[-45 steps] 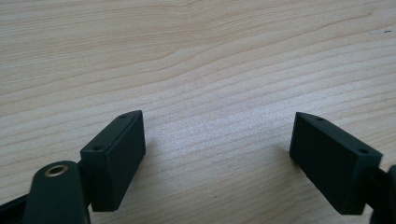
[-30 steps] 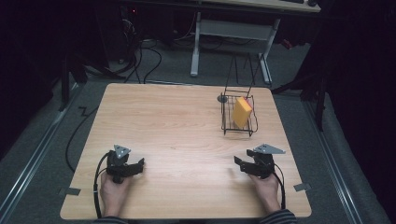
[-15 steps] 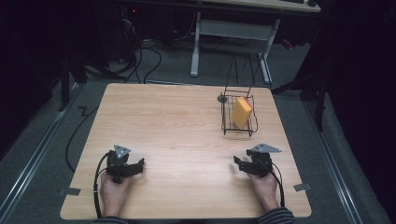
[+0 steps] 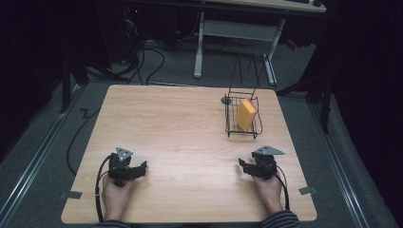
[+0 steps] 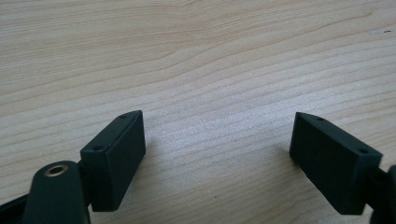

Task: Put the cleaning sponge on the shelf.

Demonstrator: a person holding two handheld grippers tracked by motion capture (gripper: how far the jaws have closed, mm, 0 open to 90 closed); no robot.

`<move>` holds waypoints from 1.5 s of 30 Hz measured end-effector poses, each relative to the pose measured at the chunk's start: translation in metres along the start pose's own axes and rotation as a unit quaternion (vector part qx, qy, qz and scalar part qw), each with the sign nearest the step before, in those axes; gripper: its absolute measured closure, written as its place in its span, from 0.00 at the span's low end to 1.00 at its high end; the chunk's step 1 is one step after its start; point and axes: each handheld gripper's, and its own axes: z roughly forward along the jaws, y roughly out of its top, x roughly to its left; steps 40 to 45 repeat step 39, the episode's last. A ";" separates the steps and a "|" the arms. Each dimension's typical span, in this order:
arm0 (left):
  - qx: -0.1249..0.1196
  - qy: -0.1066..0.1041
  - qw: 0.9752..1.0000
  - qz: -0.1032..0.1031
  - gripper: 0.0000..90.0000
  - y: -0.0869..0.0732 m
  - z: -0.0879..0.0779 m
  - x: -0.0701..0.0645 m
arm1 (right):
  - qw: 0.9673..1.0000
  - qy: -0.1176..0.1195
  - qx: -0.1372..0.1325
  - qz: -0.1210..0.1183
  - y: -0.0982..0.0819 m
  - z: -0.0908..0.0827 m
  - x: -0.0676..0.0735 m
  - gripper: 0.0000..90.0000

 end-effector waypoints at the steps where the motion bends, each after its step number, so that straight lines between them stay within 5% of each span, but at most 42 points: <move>1: 0.000 0.000 1.000 0.000 0.21 0.000 0.000 0.000 | 1.000 -0.001 0.001 0.001 0.000 0.001 0.000 0.37; 15: 0.000 0.000 1.000 0.000 0.21 0.000 0.000 0.000 | 1.000 -0.006 0.014 -0.005 -0.001 0.008 0.002 0.37; 19: 0.000 -0.001 1.000 0.001 0.21 0.000 0.000 0.000 | 1.000 -0.012 0.018 -0.022 -0.001 0.009 0.005 0.36; 45: 0.000 -0.002 1.000 0.001 0.21 0.000 0.000 -0.001 | 1.000 -0.015 0.019 -0.018 -0.002 0.008 0.005 0.35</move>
